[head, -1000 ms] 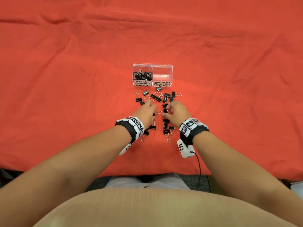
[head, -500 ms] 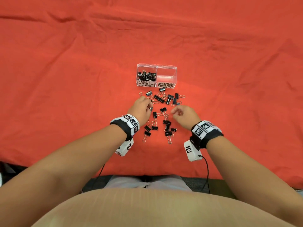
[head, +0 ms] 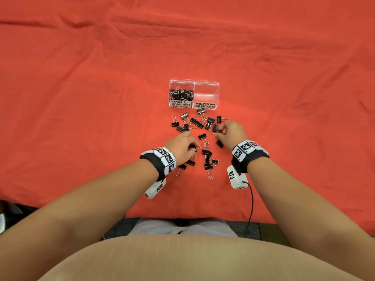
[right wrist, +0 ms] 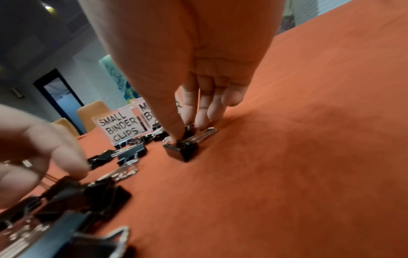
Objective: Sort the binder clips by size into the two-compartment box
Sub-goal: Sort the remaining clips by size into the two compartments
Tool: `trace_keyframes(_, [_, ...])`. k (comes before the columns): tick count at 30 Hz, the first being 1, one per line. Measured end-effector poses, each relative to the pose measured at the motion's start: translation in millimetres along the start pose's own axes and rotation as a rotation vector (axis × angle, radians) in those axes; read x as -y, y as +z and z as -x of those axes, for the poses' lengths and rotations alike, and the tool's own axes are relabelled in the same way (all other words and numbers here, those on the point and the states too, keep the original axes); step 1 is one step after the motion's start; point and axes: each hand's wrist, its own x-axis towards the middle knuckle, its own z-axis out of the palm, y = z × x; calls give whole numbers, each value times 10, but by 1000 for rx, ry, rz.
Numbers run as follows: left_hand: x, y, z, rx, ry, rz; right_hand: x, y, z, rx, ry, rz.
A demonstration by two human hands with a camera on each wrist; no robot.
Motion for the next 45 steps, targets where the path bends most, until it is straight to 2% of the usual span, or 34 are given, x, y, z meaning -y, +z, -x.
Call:
trace_keyframes(5, [-60,-113,-140,-87,-17,-10,15,42,36,29,-82,47])
trace_keyframes(8, [-102,-149,-279,-139,35,-88,-2,63,66,21,-84,5])
trace_keyframes(14, [-116,-159,-412,-64,46,-251,-45,95,60,11,9,-112])
trace_keyframes(24, [20,-150,-259,-89,1,-97,-104,7,41,27,-14,-65])
trace_keyframes(28, [101,-249,-235,-232,-112,93,-128,-142,-8,37,30,-256])
trace_keyframes(31, [196,-327,-196,-335,-207,134,-131,-251,-93,31,130,-427])
trace_keyframes(34, [289,-342,-132,-332,-253,90,-61,-312,-193,21,256,-704])
trace_keyframes(36, [312,-314,-81,-296,-271,75,11,-304,-257,3,305,-778])
trace_keyframes(37, [311,-294,-56,-277,-282,74,45,-290,-287,-12,313,-725])
trace_keyframes(41, [275,-199,9,-218,-296,44,135,-165,-346,-70,257,-271])
trace_keyframes(45, [301,-194,54,-193,-254,69,318,-106,-225,109,110,-97])
